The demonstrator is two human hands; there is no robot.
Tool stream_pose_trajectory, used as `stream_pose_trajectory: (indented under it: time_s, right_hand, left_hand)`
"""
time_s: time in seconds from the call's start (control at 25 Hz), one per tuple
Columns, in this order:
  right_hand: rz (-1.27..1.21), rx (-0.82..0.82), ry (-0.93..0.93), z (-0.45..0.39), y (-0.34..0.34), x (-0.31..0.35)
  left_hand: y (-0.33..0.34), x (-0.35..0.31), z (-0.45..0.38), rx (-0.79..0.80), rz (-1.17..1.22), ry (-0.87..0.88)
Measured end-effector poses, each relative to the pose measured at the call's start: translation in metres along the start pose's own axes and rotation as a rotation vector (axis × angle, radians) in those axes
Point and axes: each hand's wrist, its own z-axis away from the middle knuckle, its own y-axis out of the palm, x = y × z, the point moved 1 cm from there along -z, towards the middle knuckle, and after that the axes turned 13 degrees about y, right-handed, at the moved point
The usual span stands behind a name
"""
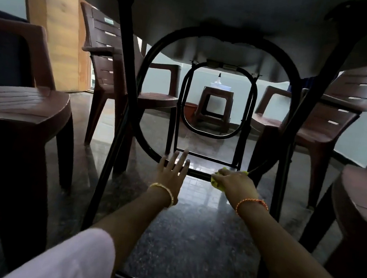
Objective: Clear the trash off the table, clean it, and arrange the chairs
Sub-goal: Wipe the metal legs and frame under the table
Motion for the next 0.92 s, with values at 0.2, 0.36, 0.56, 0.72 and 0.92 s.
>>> stream_pose_trajectory:
  time_s: [0.2,0.36,0.56,0.72,0.92]
  right_hand:
    - [-0.532,-0.256,0.2,0.036,-0.028,-0.021]
    - [-0.983,-0.908,0.409,0.073,-0.07,-0.031]
    - [-0.922,-1.302,0.423,0.066,-0.127,-0.063]
    - [-1.088,-1.317,0.392,0.038,-0.167,-0.086]
    - [-0.954,-1.341,0.301,0.007,-0.194,-0.066]
  left_hand:
    - [-0.027,-0.019,-0.025,0.191,0.104,0.113]
    - [-0.02,-0.028,-0.048,0.013,0.124,0.094]
    - [-0.015,-0.046,-0.07,-0.005,0.287,0.187]
    - [-0.006,-0.044,-0.073,-0.107,0.447,0.154]
    - [0.003,-0.042,-0.064,-0.223,0.455,0.159]
